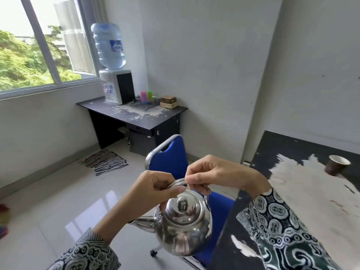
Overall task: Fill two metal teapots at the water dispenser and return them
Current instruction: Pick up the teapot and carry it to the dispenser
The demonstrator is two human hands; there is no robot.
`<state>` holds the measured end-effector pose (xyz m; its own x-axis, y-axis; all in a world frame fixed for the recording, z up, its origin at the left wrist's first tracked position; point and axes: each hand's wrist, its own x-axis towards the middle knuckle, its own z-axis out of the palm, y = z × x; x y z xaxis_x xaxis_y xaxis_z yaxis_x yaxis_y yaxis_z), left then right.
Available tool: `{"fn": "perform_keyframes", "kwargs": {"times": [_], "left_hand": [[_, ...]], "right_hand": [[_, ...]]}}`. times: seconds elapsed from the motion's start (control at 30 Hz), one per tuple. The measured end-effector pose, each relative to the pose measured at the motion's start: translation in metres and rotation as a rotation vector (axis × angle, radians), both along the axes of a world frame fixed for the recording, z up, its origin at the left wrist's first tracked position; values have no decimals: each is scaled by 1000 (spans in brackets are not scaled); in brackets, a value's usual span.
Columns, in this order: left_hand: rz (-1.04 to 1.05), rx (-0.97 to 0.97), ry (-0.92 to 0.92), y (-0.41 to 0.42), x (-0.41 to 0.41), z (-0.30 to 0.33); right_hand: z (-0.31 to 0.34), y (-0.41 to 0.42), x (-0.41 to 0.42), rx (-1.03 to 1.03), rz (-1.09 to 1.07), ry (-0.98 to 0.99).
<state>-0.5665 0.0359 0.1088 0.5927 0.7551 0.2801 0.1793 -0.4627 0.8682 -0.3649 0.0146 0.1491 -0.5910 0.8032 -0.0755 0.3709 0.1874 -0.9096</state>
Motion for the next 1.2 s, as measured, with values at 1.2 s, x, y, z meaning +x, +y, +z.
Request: {"fn": "perform_keyframes", "kwargs": {"times": [1.2], "left_hand": [[459,51,140,651,-275,-41]], "right_hand": [[-53,671,-293,61,-37,25]]}}
